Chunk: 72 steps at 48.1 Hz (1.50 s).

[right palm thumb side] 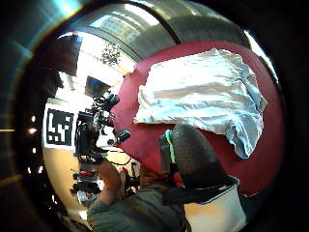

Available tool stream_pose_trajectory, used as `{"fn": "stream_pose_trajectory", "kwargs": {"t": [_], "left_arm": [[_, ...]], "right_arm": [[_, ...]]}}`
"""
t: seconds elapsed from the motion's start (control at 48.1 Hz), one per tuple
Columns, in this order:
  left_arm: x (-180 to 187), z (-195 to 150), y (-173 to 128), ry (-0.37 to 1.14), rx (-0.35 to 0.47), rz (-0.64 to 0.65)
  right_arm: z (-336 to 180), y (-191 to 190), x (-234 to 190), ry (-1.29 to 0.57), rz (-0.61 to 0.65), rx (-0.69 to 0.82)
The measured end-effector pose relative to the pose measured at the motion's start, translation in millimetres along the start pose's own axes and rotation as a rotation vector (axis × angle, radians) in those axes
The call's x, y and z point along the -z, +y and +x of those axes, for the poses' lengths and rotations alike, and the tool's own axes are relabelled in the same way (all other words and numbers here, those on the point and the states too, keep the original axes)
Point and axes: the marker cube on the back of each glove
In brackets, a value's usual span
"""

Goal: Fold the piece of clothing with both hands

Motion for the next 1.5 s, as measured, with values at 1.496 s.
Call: {"fn": "stream_pose_trajectory", "kwargs": {"t": [1.496], "left_arm": [[-79.5, 10.5, -0.7, 0.088, -0.047, -0.347]], "right_arm": [[55.9, 0.1, -89.2, 0.009, -0.535, -0.060]]}}
